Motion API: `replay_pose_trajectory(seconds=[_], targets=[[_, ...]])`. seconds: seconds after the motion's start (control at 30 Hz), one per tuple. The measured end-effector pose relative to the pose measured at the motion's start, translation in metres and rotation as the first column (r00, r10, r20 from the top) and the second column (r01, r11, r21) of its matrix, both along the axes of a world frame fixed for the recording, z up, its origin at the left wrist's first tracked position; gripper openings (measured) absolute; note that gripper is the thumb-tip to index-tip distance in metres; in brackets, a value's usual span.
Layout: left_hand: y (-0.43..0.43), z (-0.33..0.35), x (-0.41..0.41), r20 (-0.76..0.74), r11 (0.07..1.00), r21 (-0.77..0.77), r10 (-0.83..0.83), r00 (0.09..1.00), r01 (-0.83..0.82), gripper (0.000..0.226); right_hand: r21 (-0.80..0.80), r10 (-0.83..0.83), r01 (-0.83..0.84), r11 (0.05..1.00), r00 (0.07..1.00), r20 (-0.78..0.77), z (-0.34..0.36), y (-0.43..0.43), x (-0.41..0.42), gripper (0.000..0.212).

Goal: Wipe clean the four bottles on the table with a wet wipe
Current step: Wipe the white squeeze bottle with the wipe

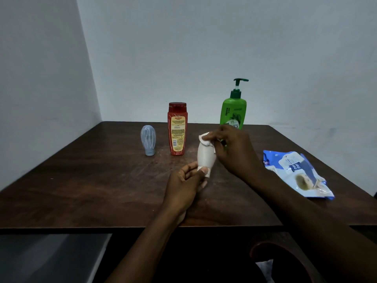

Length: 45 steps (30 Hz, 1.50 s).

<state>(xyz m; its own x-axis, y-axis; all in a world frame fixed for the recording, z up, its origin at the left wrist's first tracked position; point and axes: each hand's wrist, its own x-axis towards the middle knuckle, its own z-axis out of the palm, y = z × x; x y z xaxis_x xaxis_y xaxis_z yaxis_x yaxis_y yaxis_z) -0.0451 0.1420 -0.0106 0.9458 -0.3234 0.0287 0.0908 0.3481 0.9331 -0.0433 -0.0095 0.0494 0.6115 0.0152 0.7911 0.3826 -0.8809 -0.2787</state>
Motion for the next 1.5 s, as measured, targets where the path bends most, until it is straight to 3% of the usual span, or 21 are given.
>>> replay_pose_trajectory(seconds=[0.27,0.5,0.63,0.83,1.0,1.2,1.3,1.5], targets=[[0.000,-0.002,0.001,0.025,1.000,-0.010,0.001,1.000,0.000,0.028,0.492,0.155,-0.051,0.869,0.973,-0.172,0.000,-0.004,0.002,0.033],[0.000,-0.004,0.002,0.012,0.998,-0.048,-0.048,0.999,0.048,0.026,0.662,0.230,-0.164,0.731,0.973,-0.013,-0.040,0.017,-0.019,0.042],[0.001,-0.005,0.003,0.012,0.997,-0.039,-0.072,0.997,0.072,0.031,0.608,0.215,-0.171,0.775,0.977,0.001,-0.054,0.025,-0.035,0.038],[0.000,-0.002,-0.001,0.082,0.997,-0.011,-0.071,0.994,0.072,0.038,0.318,0.120,-0.110,0.942,0.993,-0.013,-0.057,0.023,-0.049,0.032],[-0.001,0.002,0.001,0.081,0.995,-0.012,-0.101,0.992,0.102,0.044,0.327,0.145,-0.143,0.934,0.989,0.019,-0.040,0.017,-0.041,0.031],[-0.001,0.006,-0.004,0.063,0.995,-0.017,-0.099,0.993,0.100,0.029,0.239,0.180,-0.169,0.956,0.983,-0.027,-0.022,0.018,-0.030,0.030],[-0.001,0.005,-0.004,0.065,0.996,-0.022,-0.080,0.995,0.082,0.028,0.142,0.144,-0.140,0.980,0.989,-0.016,-0.023,0.020,-0.030,0.030],[-0.001,0.002,-0.002,0.090,0.997,-0.003,-0.082,0.993,0.082,0.025,0.144,0.041,-0.040,0.989,0.999,-0.006,0.000,0.008,-0.008,0.028]])
